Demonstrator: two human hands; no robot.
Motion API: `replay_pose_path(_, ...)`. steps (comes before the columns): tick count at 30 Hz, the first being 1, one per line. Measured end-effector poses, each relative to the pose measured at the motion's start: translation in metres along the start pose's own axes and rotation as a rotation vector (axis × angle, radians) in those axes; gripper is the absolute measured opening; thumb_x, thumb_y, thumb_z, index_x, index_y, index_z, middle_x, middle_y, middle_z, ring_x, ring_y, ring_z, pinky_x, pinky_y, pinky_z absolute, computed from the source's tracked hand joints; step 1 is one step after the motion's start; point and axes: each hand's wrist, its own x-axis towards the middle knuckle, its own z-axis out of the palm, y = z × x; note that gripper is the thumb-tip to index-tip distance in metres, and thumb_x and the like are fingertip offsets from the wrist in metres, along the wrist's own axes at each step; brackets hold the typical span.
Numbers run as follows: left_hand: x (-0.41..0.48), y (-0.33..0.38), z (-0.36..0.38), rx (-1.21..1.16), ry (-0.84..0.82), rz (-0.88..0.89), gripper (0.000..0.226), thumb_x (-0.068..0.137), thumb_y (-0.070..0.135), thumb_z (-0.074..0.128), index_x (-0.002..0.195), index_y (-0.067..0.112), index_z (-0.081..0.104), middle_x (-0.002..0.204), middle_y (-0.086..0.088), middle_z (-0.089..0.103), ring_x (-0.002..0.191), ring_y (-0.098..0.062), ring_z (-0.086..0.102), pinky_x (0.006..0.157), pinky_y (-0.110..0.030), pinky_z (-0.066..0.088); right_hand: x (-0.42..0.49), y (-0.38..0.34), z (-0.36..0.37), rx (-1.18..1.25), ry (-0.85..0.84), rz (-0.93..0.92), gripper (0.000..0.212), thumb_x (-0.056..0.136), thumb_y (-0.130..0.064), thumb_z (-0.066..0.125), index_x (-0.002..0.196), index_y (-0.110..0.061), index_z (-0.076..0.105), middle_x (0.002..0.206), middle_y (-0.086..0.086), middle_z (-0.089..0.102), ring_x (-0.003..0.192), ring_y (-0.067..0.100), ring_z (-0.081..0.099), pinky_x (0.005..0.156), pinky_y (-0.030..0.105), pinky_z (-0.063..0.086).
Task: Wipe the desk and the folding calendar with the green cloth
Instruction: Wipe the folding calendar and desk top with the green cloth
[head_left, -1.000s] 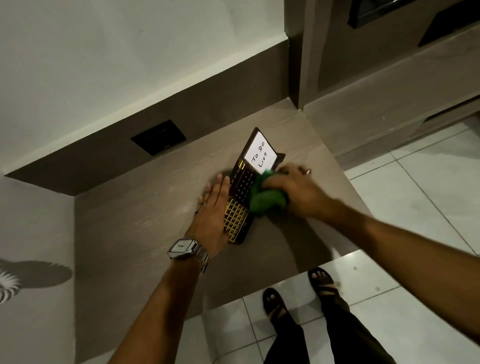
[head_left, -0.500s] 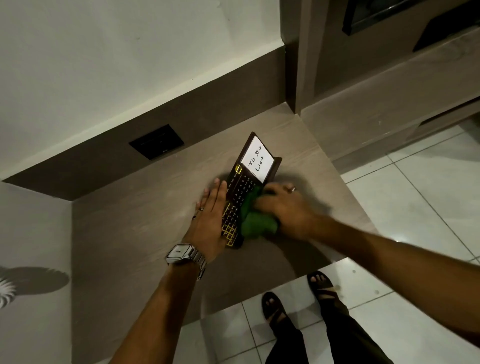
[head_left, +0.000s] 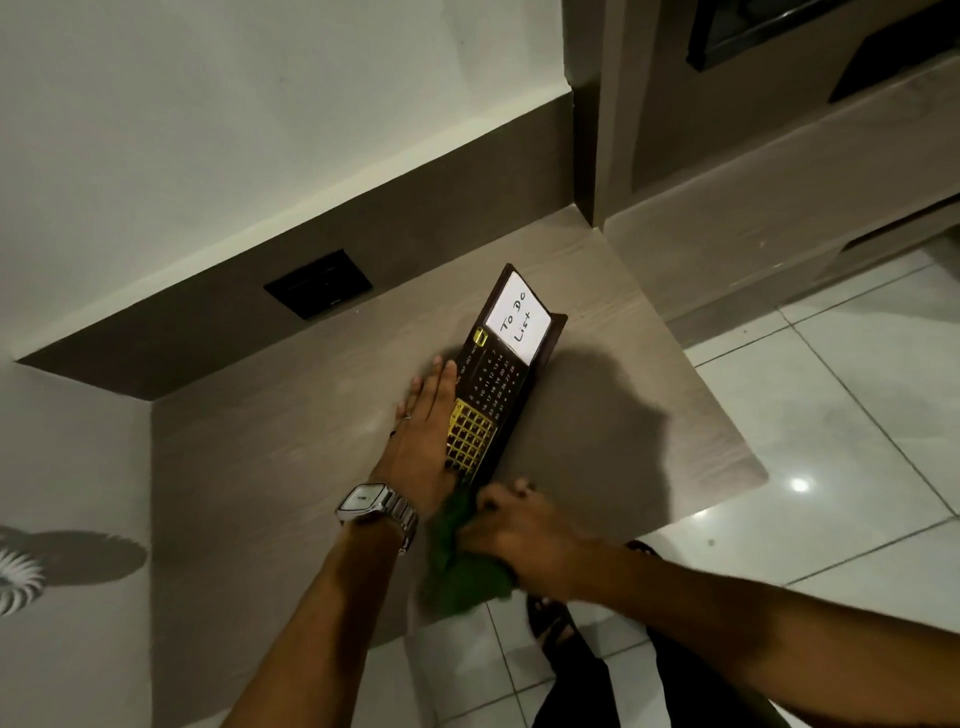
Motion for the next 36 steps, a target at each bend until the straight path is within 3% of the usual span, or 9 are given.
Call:
replay_pose_path(2, 0.0, 0.001, 0.0, -0.008, 0.003, -0.001, 0.131, 0.07, 0.004, 0.077, 0.137, 0.035, -0.031, 0.152, 0.011, -0.03, 0.142, -0.018, -0.023, 0.118, -0.048, -0.006, -0.005, -0.004, 0.002, 0.077, -0.105, -0.054, 0.048, 0.077, -0.024, 0.075, 0.121, -0.031, 0.058, 0.128, -0.009, 0.061, 0.118, 0.018, 0.037, 0.099, 0.043, 0.035)
replay_pose_path(4, 0.0, 0.002, 0.0, -0.004, 0.008, -0.002, 0.131, 0.07, 0.008, 0.078, 0.138, 0.034, -0.031, 0.152, 0.01, -0.031, 0.142, -0.019, -0.023, 0.116, -0.046, -0.008, -0.007, 0.003, -0.01, 0.135, 0.026, -0.011, 0.054, 0.074, -0.024, 0.077, 0.124, -0.028, 0.058, 0.13, -0.004, 0.06, 0.119, 0.021, 0.04, 0.096, 0.038, 0.031)
replay_pose_path(10, -0.005, 0.003, 0.0, 0.019, 0.056, 0.021, 0.126, 0.073, 0.007, 0.076, 0.145, 0.029, -0.025, 0.155, 0.007, -0.028, 0.144, -0.018, -0.022, 0.118, -0.042, -0.007, 0.006, 0.084, -0.099, 0.054, 0.412, 0.378, 0.054, 0.07, -0.008, 0.077, 0.121, -0.021, 0.065, 0.121, 0.01, 0.061, 0.116, 0.034, 0.047, 0.096, 0.052, 0.04)
replay_pose_path(16, -0.007, 0.006, -0.003, 0.017, 0.061, 0.031, 0.125, 0.076, 0.009, 0.076, 0.138, 0.033, -0.03, 0.15, 0.01, -0.032, 0.143, -0.018, -0.023, 0.111, -0.037, -0.014, 0.016, 0.139, -0.13, -0.029, 0.77, 0.905, 0.052, 0.074, -0.005, 0.059, 0.124, -0.02, 0.059, 0.117, 0.013, 0.064, 0.112, 0.035, 0.05, 0.095, 0.044, 0.04)
replay_pose_path(20, -0.007, 0.005, -0.004, 0.02, 0.05, 0.039, 0.125, 0.074, 0.01, 0.077, 0.14, 0.03, -0.028, 0.151, 0.009, -0.032, 0.143, -0.018, -0.023, 0.115, -0.038, -0.011, 0.027, 0.088, -0.074, 0.224, 0.647, 0.588, 0.065, 0.076, 0.005, 0.059, 0.139, -0.007, 0.047, 0.143, 0.018, 0.048, 0.135, 0.032, 0.04, 0.111, 0.05, 0.034)
replay_pose_path(26, -0.003, 0.005, -0.002, -0.021, 0.033, 0.02, 0.127, 0.071, 0.016, 0.082, 0.139, 0.031, -0.025, 0.154, 0.007, -0.028, 0.144, -0.016, -0.021, 0.119, -0.04, -0.007, 0.028, 0.052, -0.012, -0.083, 0.448, 0.211, 0.083, 0.084, -0.005, 0.06, 0.152, -0.015, 0.013, 0.161, 0.009, 0.009, 0.148, 0.026, 0.003, 0.116, 0.048, 0.019)
replay_pose_path(29, -0.004, 0.002, -0.001, 0.002, 0.04, 0.057, 0.13, 0.07, 0.01, 0.081, 0.14, 0.031, -0.027, 0.154, 0.007, -0.029, 0.142, -0.016, -0.023, 0.118, -0.038, -0.008, 0.03, 0.077, -0.032, -0.281, 0.426, 0.15, 0.083, 0.082, -0.004, 0.061, 0.152, -0.013, 0.016, 0.159, 0.01, 0.011, 0.147, 0.029, 0.004, 0.116, 0.047, 0.01)
replay_pose_path(33, -0.005, 0.001, -0.001, 0.006, 0.061, 0.076, 0.128, 0.071, 0.002, 0.075, 0.138, 0.033, -0.029, 0.153, 0.009, -0.029, 0.142, -0.015, -0.023, 0.117, -0.038, -0.007, 0.037, 0.112, -0.076, -0.343, 0.39, 0.192, 0.08, 0.082, -0.013, 0.058, 0.152, -0.018, 0.019, 0.16, 0.011, 0.019, 0.146, 0.033, 0.011, 0.104, 0.052, 0.035)
replay_pose_path(36, -0.007, 0.0, -0.001, -0.008, 0.064, 0.079, 0.125, 0.073, 0.004, 0.075, 0.14, 0.03, -0.027, 0.154, 0.008, -0.028, 0.143, -0.015, -0.022, 0.116, -0.039, -0.009, 0.019, 0.124, -0.072, -0.359, 0.25, 0.188, 0.084, 0.083, -0.016, 0.06, 0.153, -0.019, 0.014, 0.161, 0.009, 0.015, 0.147, 0.032, 0.008, 0.107, 0.052, 0.033)
